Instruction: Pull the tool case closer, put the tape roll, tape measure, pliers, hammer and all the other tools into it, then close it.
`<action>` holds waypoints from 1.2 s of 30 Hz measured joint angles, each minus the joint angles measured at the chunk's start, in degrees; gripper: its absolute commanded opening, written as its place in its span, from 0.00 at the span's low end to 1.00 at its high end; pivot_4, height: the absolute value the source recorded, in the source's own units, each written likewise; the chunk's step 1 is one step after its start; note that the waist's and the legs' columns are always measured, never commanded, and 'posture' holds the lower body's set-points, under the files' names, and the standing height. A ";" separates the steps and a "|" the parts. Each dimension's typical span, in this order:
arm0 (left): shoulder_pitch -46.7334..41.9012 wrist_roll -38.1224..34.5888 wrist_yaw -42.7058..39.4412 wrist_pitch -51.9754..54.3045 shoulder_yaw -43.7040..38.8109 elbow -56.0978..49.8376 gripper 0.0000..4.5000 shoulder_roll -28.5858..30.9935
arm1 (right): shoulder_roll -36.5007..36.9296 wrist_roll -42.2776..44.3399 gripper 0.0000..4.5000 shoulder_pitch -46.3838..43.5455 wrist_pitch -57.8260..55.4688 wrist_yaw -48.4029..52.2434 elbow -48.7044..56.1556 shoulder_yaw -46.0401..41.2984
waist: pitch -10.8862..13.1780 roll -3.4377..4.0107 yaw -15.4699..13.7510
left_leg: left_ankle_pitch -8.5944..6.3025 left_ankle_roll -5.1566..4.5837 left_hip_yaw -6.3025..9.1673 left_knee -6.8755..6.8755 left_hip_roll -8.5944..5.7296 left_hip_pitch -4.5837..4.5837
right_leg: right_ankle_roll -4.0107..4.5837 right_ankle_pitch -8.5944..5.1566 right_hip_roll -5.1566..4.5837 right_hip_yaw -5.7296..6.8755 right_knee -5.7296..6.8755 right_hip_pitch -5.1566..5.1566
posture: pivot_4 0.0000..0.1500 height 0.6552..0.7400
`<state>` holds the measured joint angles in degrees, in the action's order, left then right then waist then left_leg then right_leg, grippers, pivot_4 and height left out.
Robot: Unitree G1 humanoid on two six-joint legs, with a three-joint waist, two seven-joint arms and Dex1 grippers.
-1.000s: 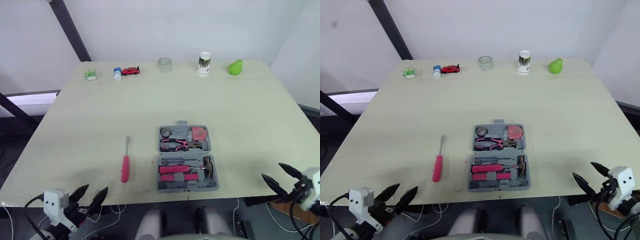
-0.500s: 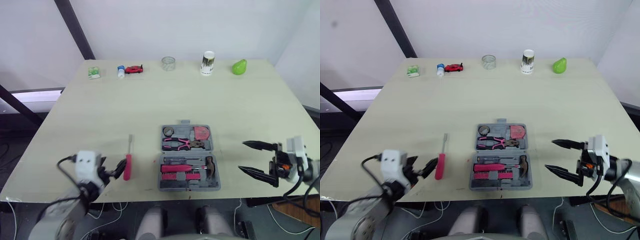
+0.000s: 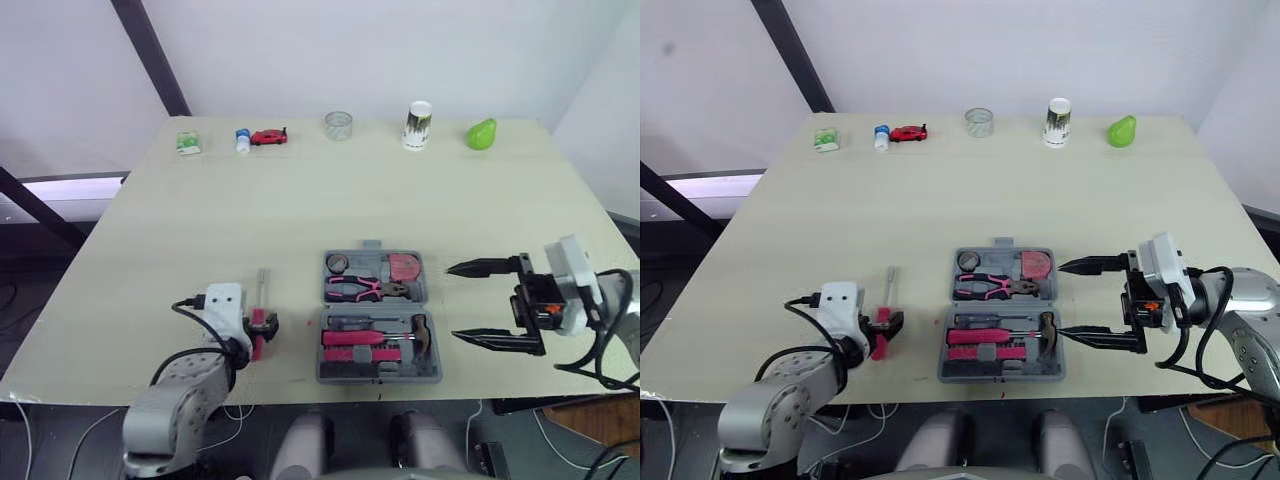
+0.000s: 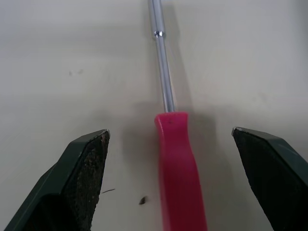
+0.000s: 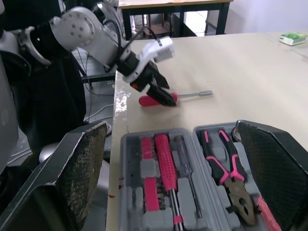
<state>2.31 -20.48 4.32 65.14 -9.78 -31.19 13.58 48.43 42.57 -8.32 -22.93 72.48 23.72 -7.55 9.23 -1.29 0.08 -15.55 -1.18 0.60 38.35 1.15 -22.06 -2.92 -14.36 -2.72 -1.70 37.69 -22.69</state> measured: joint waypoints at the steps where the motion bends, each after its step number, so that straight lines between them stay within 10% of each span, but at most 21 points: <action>1: -0.39 0.34 0.37 -0.02 0.20 0.31 0.96 -0.33 | 0.00 0.24 1.00 -0.23 -0.48 -0.33 0.24 0.00 | 0.00 0.00 -0.01 | 0.00 0.00 0.00 0.00 0.00 0.00 | 0.00 0.00 0.00 0.00 0.00 0.00 | 1.00 1.00; 22: -2.27 3.59 0.41 -1.74 0.05 2.17 0.96 -5.00 | -0.42 2.72 1.00 -1.74 -4.61 -4.21 2.59 0.00 | -0.03 0.06 -0.87 | 0.00 0.00 -0.02 0.00 -0.03 0.02 | 0.02 -0.01 -0.03 0.00 0.01 0.01 | 1.00 1.00; 30: -2.19 3.51 -0.49 -1.37 -1.48 2.13 0.24 -5.88 | -0.72 2.57 1.00 -1.74 -4.60 -4.25 2.56 0.32 | -0.03 0.05 -0.90 | 0.00 0.00 0.00 0.00 -0.05 -0.02 | 0.02 -0.01 -0.04 0.03 -0.03 0.01 | 1.00 1.00; 36: -2.09 3.52 -1.40 -1.44 -1.57 1.92 0.12 -5.63 | -0.72 2.40 1.00 -1.74 -4.60 -4.15 2.50 0.32 | -0.03 0.05 -0.88 | 0.00 0.00 0.00 0.00 -0.05 -0.02 | 0.02 -0.01 -0.04 0.03 -0.04 0.00 | 1.00 1.00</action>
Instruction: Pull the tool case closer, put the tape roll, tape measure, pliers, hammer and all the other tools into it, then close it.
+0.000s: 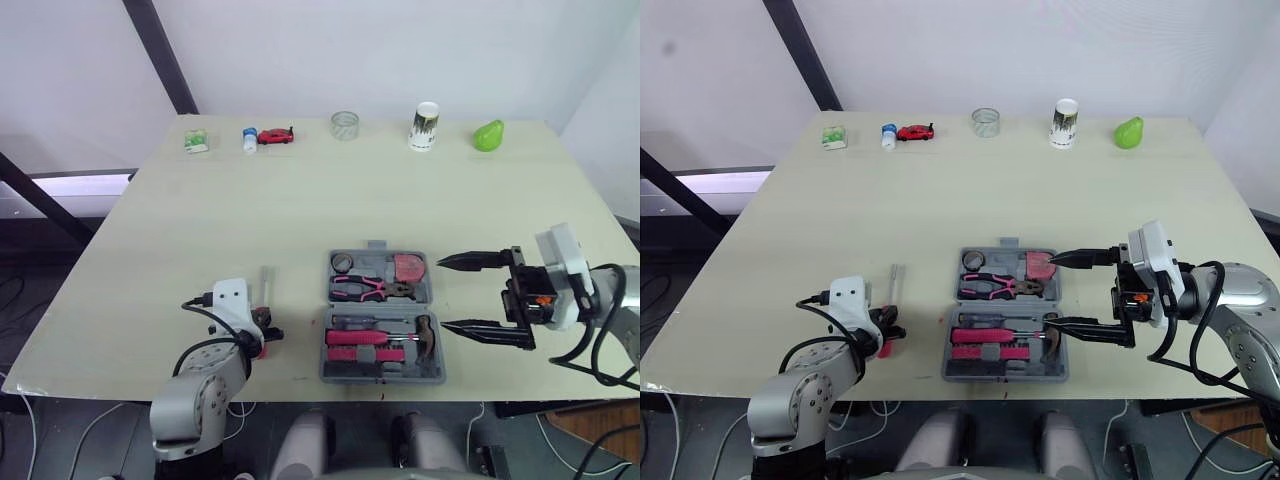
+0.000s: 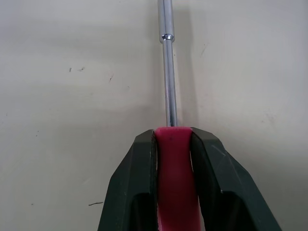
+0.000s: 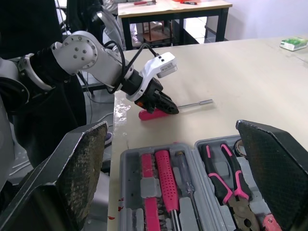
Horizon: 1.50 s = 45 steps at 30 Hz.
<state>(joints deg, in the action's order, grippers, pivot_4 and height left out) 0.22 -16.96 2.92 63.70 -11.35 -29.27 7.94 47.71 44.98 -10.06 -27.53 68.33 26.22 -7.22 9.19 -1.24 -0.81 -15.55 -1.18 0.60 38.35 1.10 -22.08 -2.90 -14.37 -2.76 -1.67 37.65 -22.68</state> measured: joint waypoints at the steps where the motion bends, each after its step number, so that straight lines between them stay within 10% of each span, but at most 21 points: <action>1: 0.12 -0.01 -0.29 -0.12 0.02 -0.04 0.12 0.16 | 0.00 0.00 1.00 0.00 0.00 0.02 0.00 0.00 | 0.00 0.00 0.01 | 0.00 0.00 0.00 0.00 0.00 0.00 | 0.00 0.00 0.00 0.00 0.00 0.00 | 1.00 1.00; 14: -3.34 -18.64 -31.93 -0.44 1.75 -9.88 0.11 22.70 | 0.21 2.12 1.00 4.82 -0.99 -2.02 1.47 -3.40 | 0.13 0.00 0.04 | 0.00 0.00 0.03 -0.01 0.06 -0.15 | 0.19 -0.11 -0.02 0.09 -0.08 -0.10 | 1.00 1.00; 23: -13.48 -19.67 -49.34 -1.02 20.45 -11.89 0.11 44.52 | 1.54 4.21 1.00 18.06 -2.43 -5.09 7.80 -15.19 | 0.34 0.10 0.02 | 0.00 0.00 0.04 -0.01 0.05 -0.27 | 0.11 -0.09 0.06 0.11 -0.16 -0.14 | 1.00 1.00; 45: -45.34 -12.28 -47.43 17.36 56.51 -2.02 0.11 28.84 | 8.94 1.54 1.00 31.49 -2.95 6.43 4.65 -29.57 | 0.54 -0.18 0.08 | 0.01 -0.01 0.06 0.19 -0.15 -0.60 | -0.07 -0.01 0.17 0.28 -0.13 -0.25 | 1.00 1.00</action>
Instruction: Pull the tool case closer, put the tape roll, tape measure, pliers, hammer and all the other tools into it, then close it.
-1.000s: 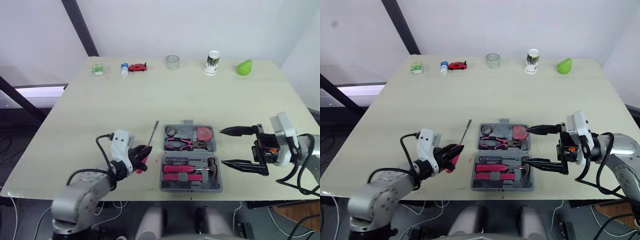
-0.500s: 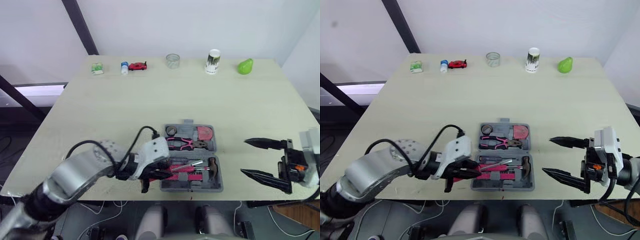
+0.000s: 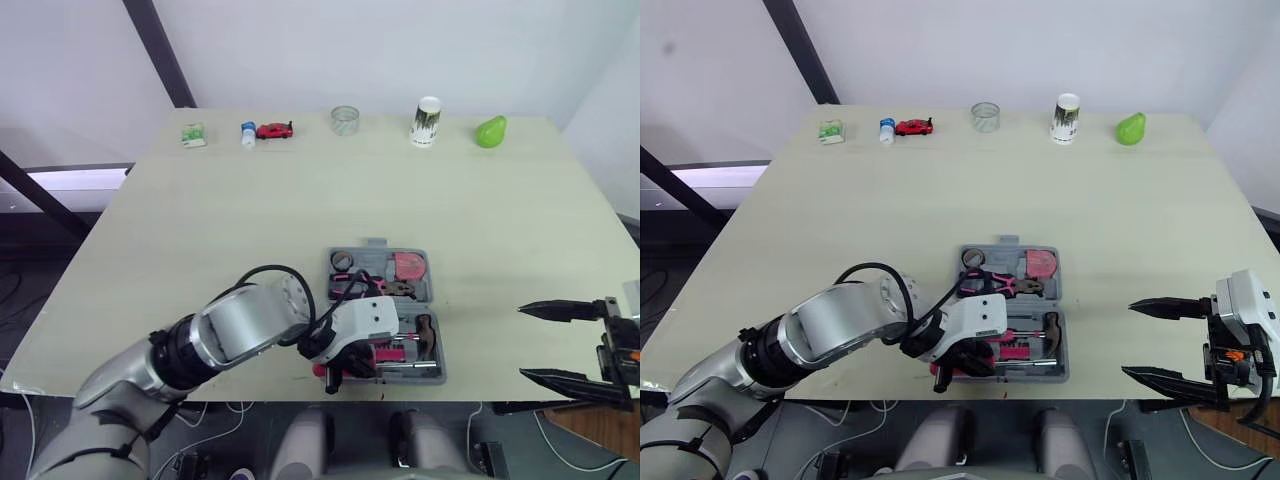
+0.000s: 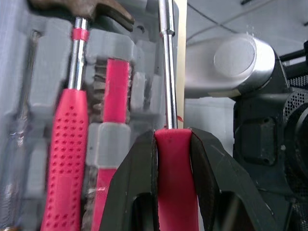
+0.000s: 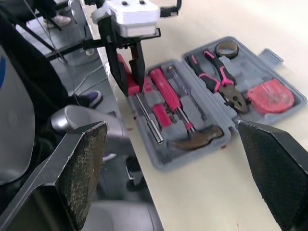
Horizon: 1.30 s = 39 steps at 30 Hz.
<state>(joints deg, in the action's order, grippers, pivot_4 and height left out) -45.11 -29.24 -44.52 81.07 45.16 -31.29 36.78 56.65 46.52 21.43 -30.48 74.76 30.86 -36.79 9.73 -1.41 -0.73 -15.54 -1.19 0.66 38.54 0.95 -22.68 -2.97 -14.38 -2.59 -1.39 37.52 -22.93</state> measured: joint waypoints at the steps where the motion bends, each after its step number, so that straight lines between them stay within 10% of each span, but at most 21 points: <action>1: -0.04 0.02 0.06 0.05 0.13 0.12 0.11 -0.08 | 0.00 -0.02 1.00 -0.02 0.01 0.01 0.00 -0.03 | 0.00 0.00 0.03 | 0.00 0.00 0.01 0.00 0.00 0.02 | 0.00 0.00 0.00 -0.01 0.02 0.00 | 1.00 1.00; 39: -5.77 3.21 1.15 -0.55 8.91 8.10 0.11 -5.88 | -1.83 -1.71 1.00 5.75 1.85 2.80 4.41 -4.85 | -0.01 0.02 -0.07 | 0.00 0.01 0.36 0.16 -0.07 0.00 | -0.02 -0.01 -0.03 0.00 0.18 0.01 | 1.00 1.00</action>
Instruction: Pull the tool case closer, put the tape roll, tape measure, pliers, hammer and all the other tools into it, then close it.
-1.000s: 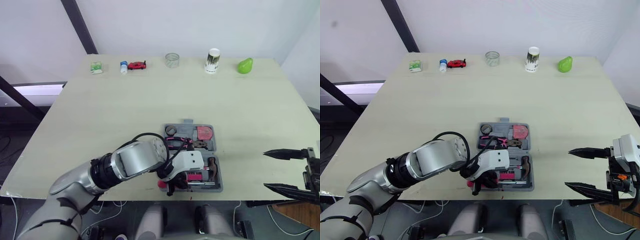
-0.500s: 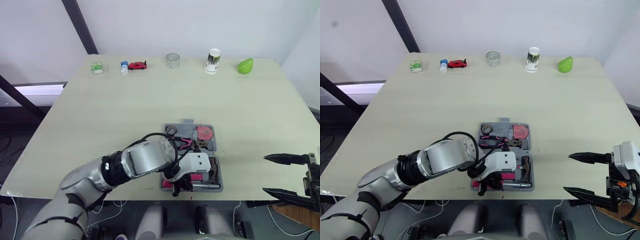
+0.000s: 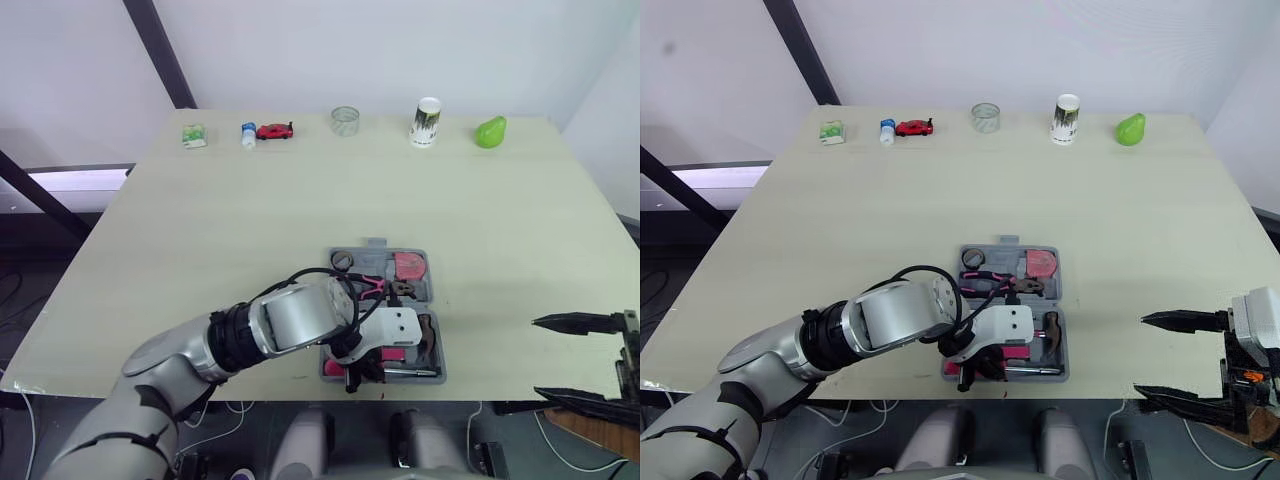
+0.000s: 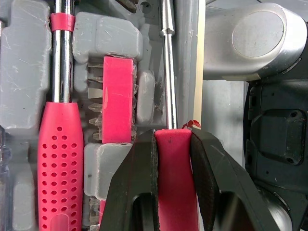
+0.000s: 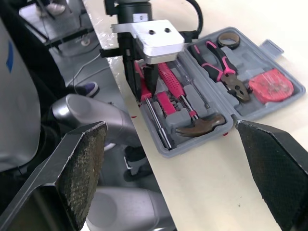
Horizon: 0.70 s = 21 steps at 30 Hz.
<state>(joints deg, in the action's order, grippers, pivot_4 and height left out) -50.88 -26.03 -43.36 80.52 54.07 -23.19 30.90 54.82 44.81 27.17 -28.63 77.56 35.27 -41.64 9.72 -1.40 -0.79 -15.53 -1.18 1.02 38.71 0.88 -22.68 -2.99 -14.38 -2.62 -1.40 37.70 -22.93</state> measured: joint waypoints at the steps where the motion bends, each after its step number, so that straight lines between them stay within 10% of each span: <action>1: 0.00 0.05 -0.06 -0.14 0.01 0.12 0.11 0.00 | 0.03 -0.34 1.00 -0.18 0.33 0.38 -0.05 0.04 | 0.00 0.00 0.00 | 0.00 0.00 0.00 0.00 0.00 0.00 | 0.00 0.00 0.00 0.00 0.00 0.00 | 1.00 1.00; 10: -0.01 1.04 -0.32 -1.03 0.15 0.94 0.11 -0.27 | 0.52 -1.81 1.00 -2.88 2.60 0.75 0.32 2.17 | -0.01 0.01 -0.05 | 0.00 0.00 0.02 0.08 -0.03 -0.01 | -0.01 0.00 -0.02 0.01 0.06 0.01 | 1.00 1.00; 11: -0.01 1.20 -0.25 -1.07 0.18 1.29 0.34 -0.49 | 0.51 -2.10 1.00 -2.90 2.62 0.82 0.29 2.56 | -0.01 0.01 -0.07 | 0.00 0.00 0.03 0.08 -0.05 -0.01 | -0.01 0.00 -0.03 0.02 0.06 0.02 | 1.00 1.00; 17: -0.02 0.82 -1.91 -2.15 0.20 1.11 0.79 -0.31 | 0.51 -2.41 1.00 -2.89 2.64 0.87 0.18 2.82 | -0.01 0.02 -0.01 | 0.00 0.00 0.05 0.09 -0.06 0.00 | -0.02 -0.01 -0.04 0.02 0.11 0.02 | 1.00 1.00; 21: 1.14 -0.59 -3.56 -3.83 -3.93 0.63 0.79 1.97 | 0.46 -2.62 1.00 -3.46 2.65 0.67 0.17 3.75 | -0.02 0.04 0.19 | 0.00 0.00 0.06 0.18 -0.05 0.02 | -0.01 -0.01 -0.04 0.01 0.19 0.02 | 1.00 1.00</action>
<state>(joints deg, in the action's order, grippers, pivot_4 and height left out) -49.74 -26.62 -46.93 76.69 50.14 -22.56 32.87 55.28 42.19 23.71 -25.98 78.22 35.44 -37.89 9.70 -1.35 -0.60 -15.53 -1.18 1.08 38.89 0.83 -22.66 -3.00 -14.39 -2.66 -1.39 37.90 -22.91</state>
